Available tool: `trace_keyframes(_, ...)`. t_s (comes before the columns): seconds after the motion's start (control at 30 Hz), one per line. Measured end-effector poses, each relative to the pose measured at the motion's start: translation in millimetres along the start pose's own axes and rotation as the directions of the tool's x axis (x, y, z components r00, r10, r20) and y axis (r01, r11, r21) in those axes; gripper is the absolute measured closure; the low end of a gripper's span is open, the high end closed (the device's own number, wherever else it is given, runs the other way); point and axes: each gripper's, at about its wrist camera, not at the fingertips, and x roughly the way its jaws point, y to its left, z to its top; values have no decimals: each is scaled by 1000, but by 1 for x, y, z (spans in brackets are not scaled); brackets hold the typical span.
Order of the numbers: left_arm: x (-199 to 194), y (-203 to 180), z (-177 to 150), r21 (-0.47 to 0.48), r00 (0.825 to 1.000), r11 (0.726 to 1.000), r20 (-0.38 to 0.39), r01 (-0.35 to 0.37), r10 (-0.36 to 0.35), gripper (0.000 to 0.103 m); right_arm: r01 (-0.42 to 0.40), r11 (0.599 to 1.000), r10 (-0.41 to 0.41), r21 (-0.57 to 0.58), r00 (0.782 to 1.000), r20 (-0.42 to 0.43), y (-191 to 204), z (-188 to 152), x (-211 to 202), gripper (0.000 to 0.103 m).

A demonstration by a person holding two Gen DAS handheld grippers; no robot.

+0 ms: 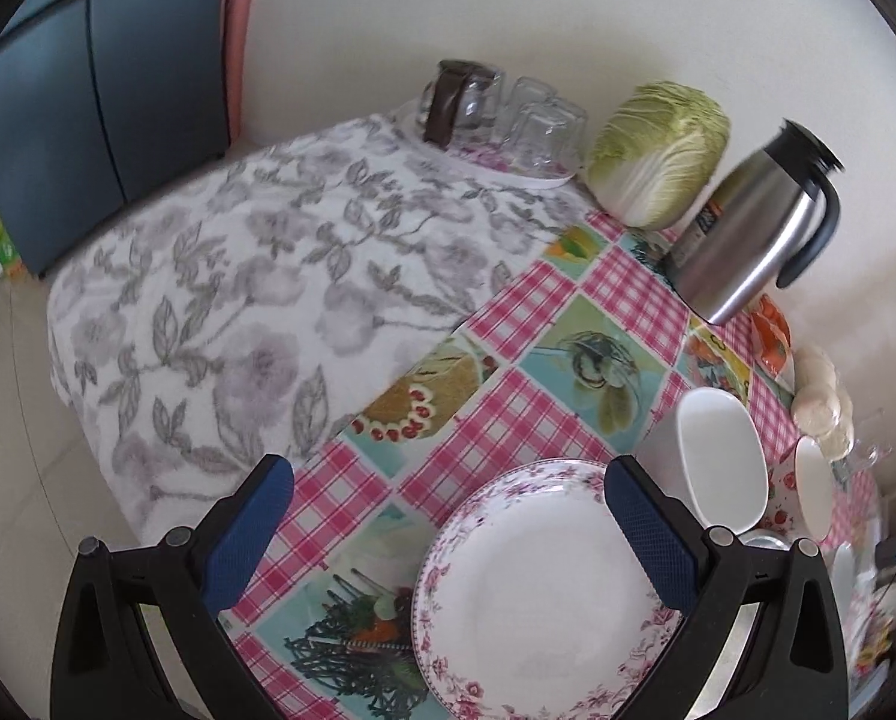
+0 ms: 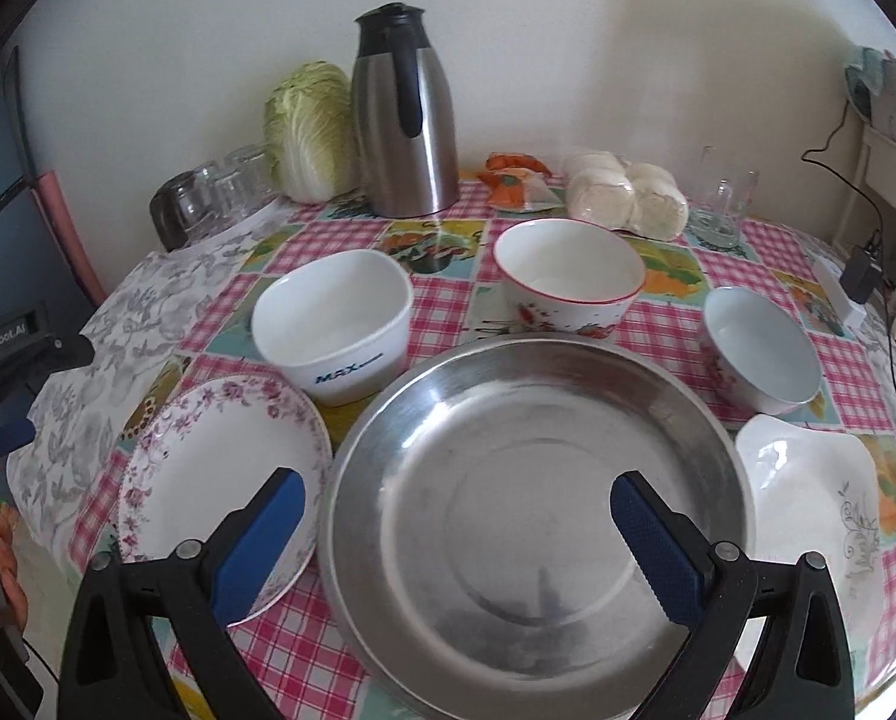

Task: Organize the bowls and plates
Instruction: 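Move the left tool to the pink-floral plate rim and close on it, then lift the pink-floral plate with the left tool toward the steel tray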

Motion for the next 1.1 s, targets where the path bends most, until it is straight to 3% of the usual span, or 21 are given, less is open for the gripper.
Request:
trace_keyframes(0.1, 12, 19, 1, -64, 996, 996, -64, 56, -60, 0, -51, 998, 51, -28, 999, -6, 18, -3, 5, 0)
trace_keyframes(0.3, 38, 28, -5, 0, 986, 1000, -162, -31, 31, 0, -125, 992, 123, -33, 991, -53, 42, -11, 20, 0)
trace_keyframes(0.47, 53, 26, -12, 28, 975, 1000, -221, -2, 8, 2, -146, 989, 147, 21, 985, -94, 46, -16, 33, 1)
trace_keyframes(0.63, 69, 20, -19, 50, 961, 999, -278, 15, -1, 23, -152, 988, 154, 21, 984, -93, 49, -17, 36, 9)
trace_keyframes(0.8, 74, 16, -22, 54, 959, 998, -284, 26, -10, 31, -152, 988, 152, 9, 985, -87, 50, -17, 35, 10)
trace_keyframes(0.87, 73, 14, -22, 54, 960, 998, -278, 40, -23, 44, -152, 988, 153, 13, 984, -88, 49, -17, 35, 10)
trace_keyframes(0.93, 74, 11, -23, 64, 961, 997, -277, 48, -29, 63, -150, 989, 151, 15, 985, -87, 48, -17, 35, 11)
trace_keyframes(1.03, 75, 6, -24, 74, 954, 993, -291, 93, -67, 79, -149, 989, 149, 11, 985, -86, 48, -17, 34, 12)
trace_keyframes(1.1, 76, 2, -24, 88, 958, 992, -282, 87, -59, 79, -148, 989, 148, 8, 985, -86, 48, -17, 34, 15)
